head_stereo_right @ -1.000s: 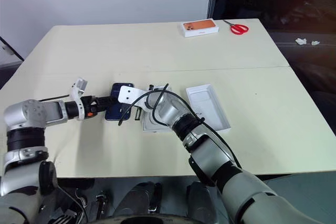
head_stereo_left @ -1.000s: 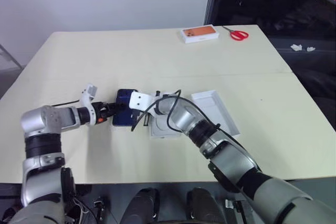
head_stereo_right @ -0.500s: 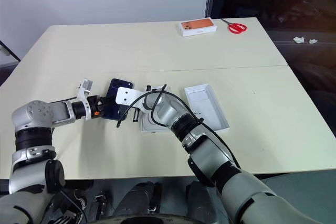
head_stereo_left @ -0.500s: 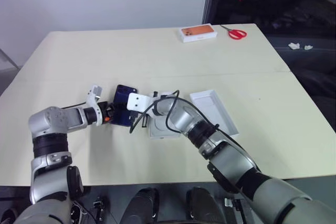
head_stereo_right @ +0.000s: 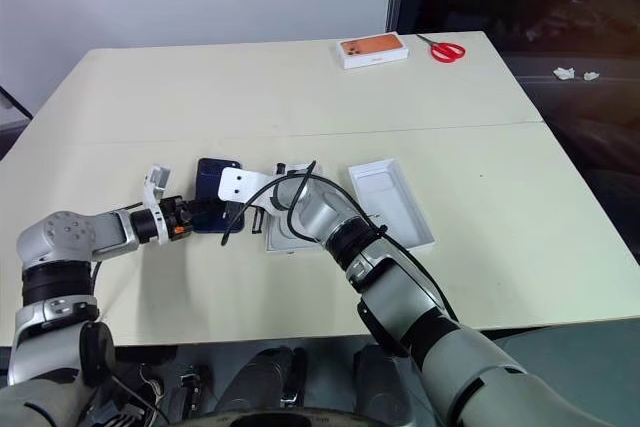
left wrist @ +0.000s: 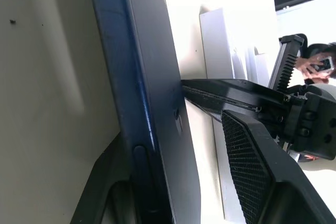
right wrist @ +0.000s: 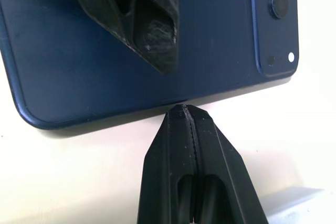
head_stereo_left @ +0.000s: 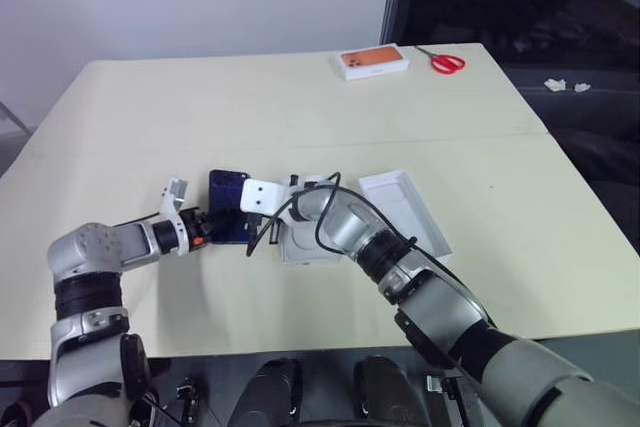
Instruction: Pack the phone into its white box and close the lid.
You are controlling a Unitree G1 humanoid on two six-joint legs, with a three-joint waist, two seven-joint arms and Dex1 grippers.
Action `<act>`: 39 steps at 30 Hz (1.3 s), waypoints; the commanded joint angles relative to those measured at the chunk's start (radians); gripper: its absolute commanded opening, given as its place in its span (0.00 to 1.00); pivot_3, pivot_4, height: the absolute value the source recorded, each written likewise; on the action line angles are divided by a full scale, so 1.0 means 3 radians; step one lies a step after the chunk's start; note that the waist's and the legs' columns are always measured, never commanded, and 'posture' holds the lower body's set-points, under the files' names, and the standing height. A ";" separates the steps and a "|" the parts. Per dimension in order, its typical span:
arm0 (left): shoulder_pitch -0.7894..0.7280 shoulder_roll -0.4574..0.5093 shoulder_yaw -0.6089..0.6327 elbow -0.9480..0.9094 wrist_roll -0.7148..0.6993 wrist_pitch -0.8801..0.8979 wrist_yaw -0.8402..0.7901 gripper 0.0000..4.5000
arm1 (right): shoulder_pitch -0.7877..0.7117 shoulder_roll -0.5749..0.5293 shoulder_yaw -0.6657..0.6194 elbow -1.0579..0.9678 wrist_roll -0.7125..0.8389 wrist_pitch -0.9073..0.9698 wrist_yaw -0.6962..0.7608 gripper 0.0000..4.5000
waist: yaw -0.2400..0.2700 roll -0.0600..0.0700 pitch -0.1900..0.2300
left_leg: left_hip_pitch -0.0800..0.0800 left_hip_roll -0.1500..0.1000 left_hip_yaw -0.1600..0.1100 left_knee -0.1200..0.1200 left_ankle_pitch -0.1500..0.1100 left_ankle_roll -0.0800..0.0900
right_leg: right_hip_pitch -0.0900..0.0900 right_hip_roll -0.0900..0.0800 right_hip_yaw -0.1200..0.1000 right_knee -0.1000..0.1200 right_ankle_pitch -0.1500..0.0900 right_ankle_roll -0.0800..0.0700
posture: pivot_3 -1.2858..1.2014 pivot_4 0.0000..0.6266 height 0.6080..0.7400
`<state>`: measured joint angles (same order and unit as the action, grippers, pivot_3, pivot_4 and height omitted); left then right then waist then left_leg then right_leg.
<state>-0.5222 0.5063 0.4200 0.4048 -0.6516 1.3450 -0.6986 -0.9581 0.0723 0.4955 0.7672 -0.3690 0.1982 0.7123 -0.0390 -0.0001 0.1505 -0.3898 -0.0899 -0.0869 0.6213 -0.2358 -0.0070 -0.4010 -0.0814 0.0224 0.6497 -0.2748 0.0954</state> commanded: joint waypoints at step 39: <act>0.0398 -0.0284 0.0937 -0.0774 -0.1302 0.0274 0.0310 0.00 | 0.1030 -0.1742 0.0047 -0.2532 0.1212 0.0618 0.1661 0.63 | 0.0009 -0.0053 0.0034 | -0.0057 0.0011 0.0000 0.0006 0.0006 -0.0010 | -0.0038 0.0000 -0.0007 0.0000 0.0001 0.0001 | 0.52 0.24 1.00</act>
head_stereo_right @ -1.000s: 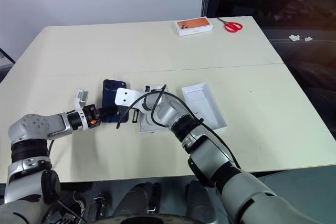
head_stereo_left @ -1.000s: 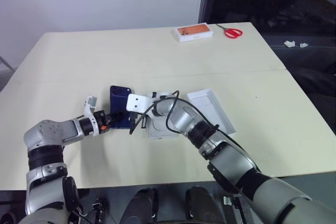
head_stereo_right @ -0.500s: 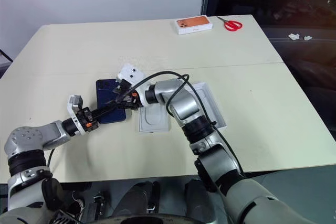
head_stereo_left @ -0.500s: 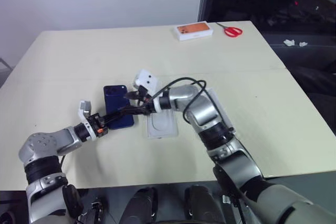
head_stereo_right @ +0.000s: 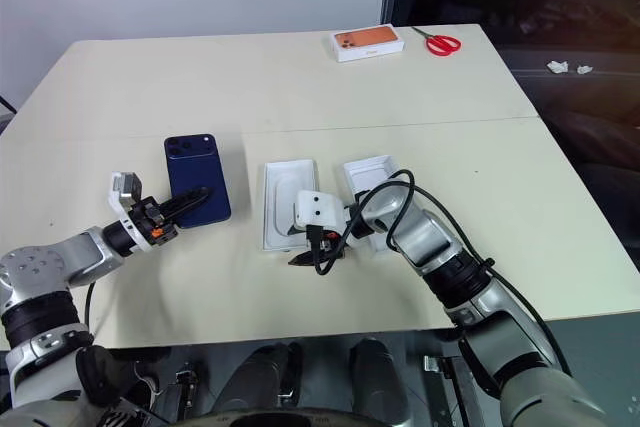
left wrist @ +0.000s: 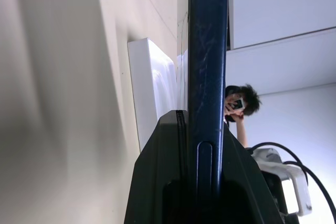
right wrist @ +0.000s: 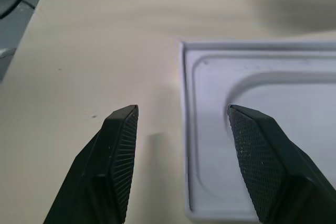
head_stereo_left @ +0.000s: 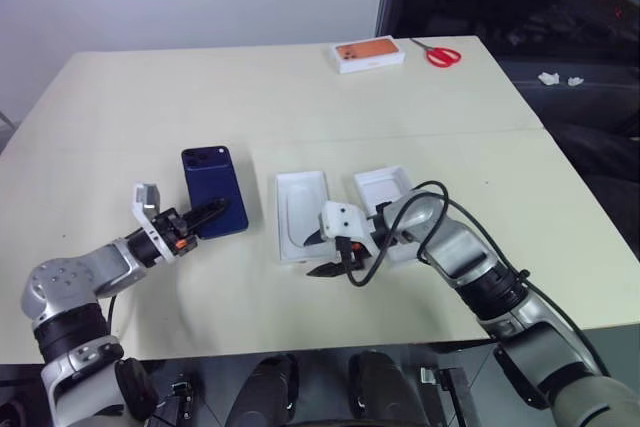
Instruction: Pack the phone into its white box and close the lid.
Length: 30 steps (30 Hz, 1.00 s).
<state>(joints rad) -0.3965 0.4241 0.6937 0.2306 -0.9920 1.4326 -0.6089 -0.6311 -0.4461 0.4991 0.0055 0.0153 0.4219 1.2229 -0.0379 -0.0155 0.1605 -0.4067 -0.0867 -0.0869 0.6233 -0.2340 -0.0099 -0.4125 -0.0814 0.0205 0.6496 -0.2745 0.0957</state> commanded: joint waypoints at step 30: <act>-0.0343 -0.0077 -0.0034 -0.0146 -0.0505 -0.0136 0.0587 0.00 | -0.0358 0.0952 0.0030 0.0677 -0.0381 0.0234 -0.0923 0.54 | 0.0062 -0.0012 0.0006 | -0.0001 0.0008 0.0000 0.0004 0.0015 -0.0025 | -0.0003 0.0010 -0.0003 0.0007 0.0003 -0.0004 | 0.52 0.24 1.00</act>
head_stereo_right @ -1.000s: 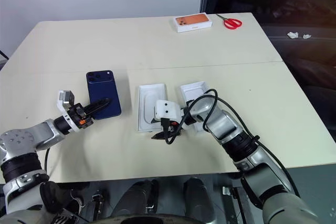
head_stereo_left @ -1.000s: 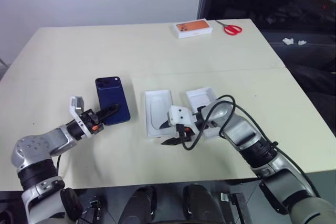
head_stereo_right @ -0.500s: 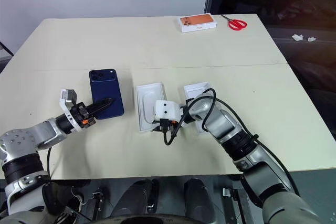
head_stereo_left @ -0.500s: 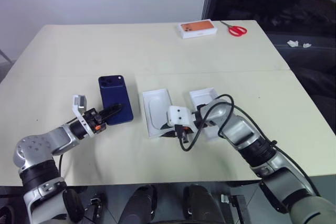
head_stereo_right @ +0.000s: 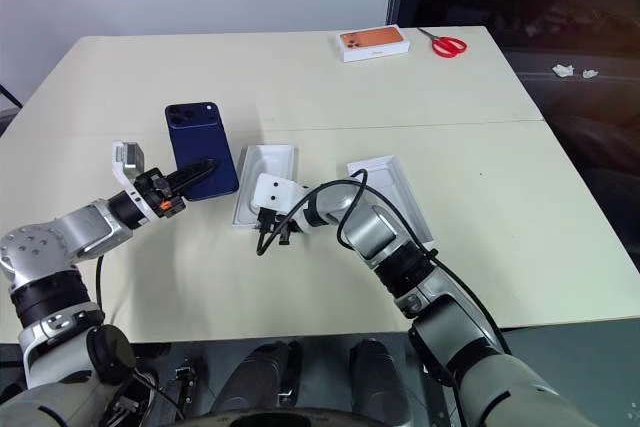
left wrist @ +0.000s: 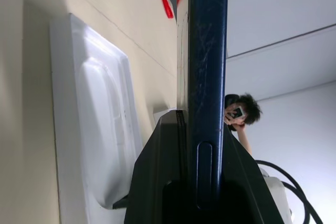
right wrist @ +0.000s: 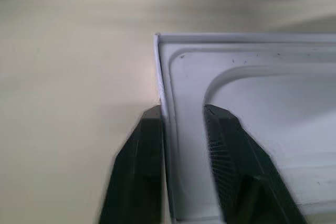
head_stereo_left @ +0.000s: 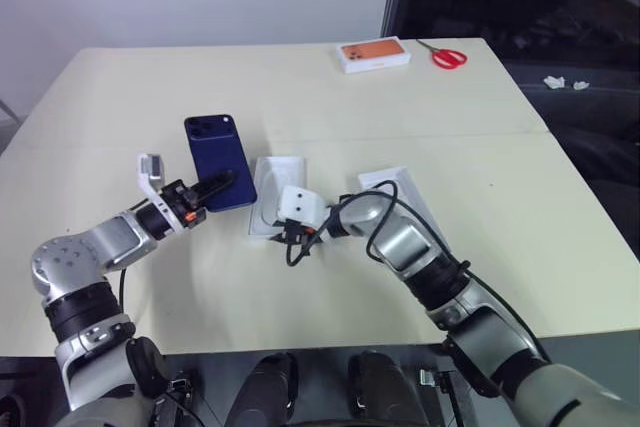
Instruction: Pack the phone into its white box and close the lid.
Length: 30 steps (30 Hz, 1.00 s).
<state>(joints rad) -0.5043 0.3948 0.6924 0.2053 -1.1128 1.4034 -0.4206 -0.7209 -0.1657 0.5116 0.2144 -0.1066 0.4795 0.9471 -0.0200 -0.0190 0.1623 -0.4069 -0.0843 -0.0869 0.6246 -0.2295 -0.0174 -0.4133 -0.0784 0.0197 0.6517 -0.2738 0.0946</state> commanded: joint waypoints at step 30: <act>-0.0499 0.0330 -0.1564 0.0774 0.0922 -0.0386 -0.1033 0.99 | 0.0116 -0.1004 -0.0508 -0.0879 0.0753 0.0666 0.0335 1.00 | 0.0007 -0.0001 0.0003 | -0.0002 -0.0009 -0.0004 0.0010 -0.0013 0.0023 | 0.0006 -0.0010 -0.0003 0.0000 0.0000 0.0000 | 0.52 0.24 1.00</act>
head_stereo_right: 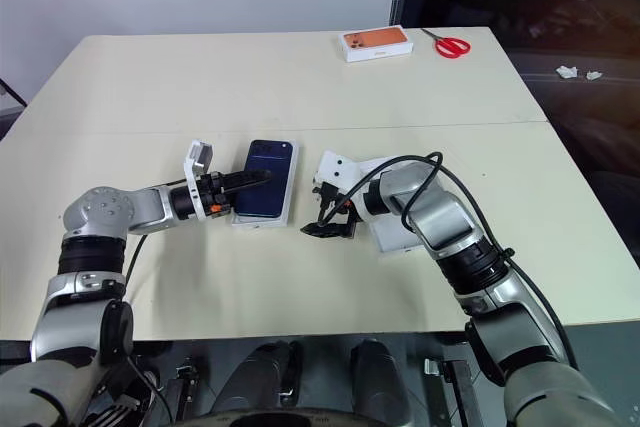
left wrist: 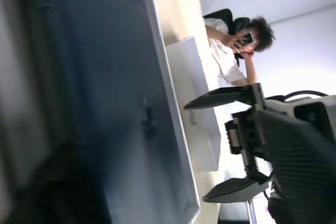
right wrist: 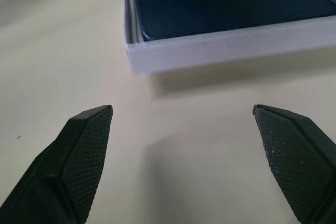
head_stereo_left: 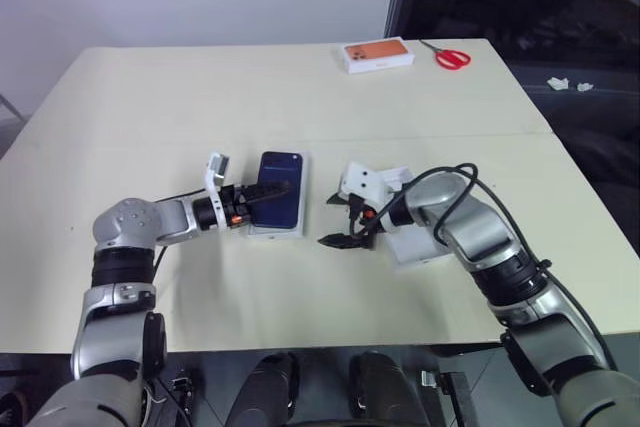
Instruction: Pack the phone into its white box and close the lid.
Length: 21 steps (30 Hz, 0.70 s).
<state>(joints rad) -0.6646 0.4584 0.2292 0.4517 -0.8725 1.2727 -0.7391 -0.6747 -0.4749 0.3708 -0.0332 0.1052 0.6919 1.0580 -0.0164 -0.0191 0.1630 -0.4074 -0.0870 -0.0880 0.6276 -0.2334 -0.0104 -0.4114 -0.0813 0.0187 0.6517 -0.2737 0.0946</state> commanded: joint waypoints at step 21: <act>0.0172 0.0472 0.0163 -0.0936 0.0086 0.0313 0.0270 0.99 | -0.0209 0.0183 0.0038 0.0273 -0.0016 -0.0281 -0.0101 1.00 | -0.0001 -0.0002 0.0002 | -0.0004 0.0000 0.0000 0.0000 0.0000 -0.0001 | -0.0005 0.0001 0.0002 -0.0001 0.0000 0.0000 | 0.52 0.24 1.00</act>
<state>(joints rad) -0.6182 0.5772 0.2339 0.2095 -0.8398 1.3738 -0.6579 -0.7095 -0.4273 0.3873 0.0609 0.0994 0.6245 1.0283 -0.0166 -0.0197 0.1637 -0.4087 -0.0872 -0.0879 0.6275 -0.2333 -0.0106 -0.4129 -0.0811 0.0192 0.6516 -0.2738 0.0946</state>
